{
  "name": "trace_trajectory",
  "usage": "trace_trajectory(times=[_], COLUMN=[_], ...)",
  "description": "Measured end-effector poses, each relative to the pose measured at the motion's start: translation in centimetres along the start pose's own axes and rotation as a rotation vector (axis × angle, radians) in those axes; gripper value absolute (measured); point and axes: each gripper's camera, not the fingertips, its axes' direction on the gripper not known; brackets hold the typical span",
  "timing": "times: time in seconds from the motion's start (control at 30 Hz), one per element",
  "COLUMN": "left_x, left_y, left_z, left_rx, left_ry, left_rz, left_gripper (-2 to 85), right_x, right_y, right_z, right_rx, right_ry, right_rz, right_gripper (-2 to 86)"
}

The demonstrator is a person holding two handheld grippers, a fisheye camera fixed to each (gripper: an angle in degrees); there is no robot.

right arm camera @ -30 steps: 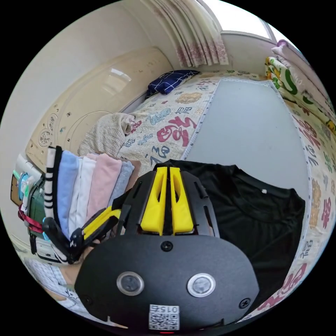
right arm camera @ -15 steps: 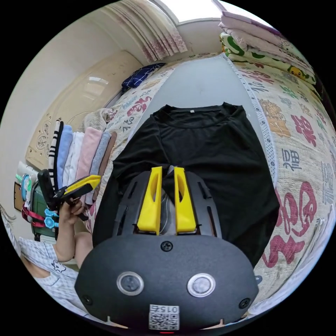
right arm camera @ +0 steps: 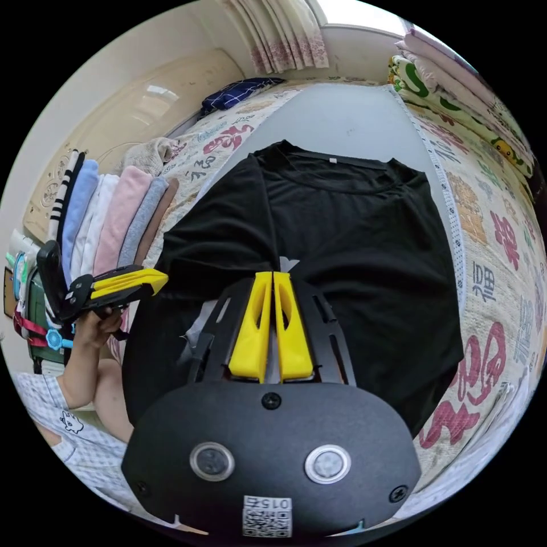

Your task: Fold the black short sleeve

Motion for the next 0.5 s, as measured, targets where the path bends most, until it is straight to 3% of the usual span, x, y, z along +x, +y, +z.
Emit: trace_trajectory(times=[0.3,0.5], left_x=[0.3,-0.3], left_y=[-1.8,-2.7], left_z=[1.7,0.2], left_rx=[-0.139,-0.091], left_ry=[0.162,0.191], left_rz=[0.007,-0.016], left_gripper=[0.6,1.4], right_x=[2.1,4.2], right_y=[2.4,4.4], right_z=[-1.0,-2.2], right_rx=[0.022,0.036], right_ry=[-0.018,-0.038], right_rz=[0.041,0.097], right_gripper=[-0.9,-0.9])
